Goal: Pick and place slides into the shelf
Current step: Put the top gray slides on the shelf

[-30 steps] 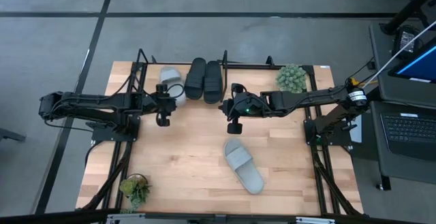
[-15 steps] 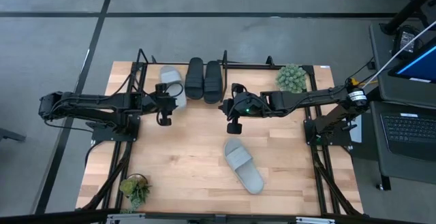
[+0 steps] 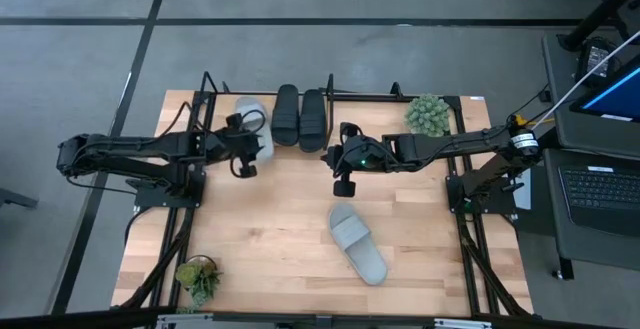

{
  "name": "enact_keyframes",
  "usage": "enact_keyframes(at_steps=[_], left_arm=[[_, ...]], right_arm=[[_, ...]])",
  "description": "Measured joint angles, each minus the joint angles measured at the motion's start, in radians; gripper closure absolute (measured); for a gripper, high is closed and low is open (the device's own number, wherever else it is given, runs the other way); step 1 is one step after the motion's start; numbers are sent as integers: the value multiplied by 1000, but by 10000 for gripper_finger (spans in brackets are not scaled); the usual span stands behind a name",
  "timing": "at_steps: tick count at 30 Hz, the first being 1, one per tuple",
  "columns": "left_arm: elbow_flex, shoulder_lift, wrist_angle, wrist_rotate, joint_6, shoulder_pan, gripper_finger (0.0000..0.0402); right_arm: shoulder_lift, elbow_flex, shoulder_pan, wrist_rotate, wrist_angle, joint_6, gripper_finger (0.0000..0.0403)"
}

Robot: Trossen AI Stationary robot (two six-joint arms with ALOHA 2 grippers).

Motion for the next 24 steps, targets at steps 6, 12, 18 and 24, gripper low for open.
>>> enact_keyframes(at_steps=[6,12,18,24], left_arm=[[0,10,-42,187,-72,-8,274],[0,59,-118,181,-148,-17,298],[0,123,-118,179,-160,-17,314],[0,190,-117,177,-160,-17,312]], right_arm=[[0,0,0,0,-30,1,402],[0,0,0,0,-31,1,402],[0,0,0,0,-31,1,402],[0,0,0,0,-36,1,402]])
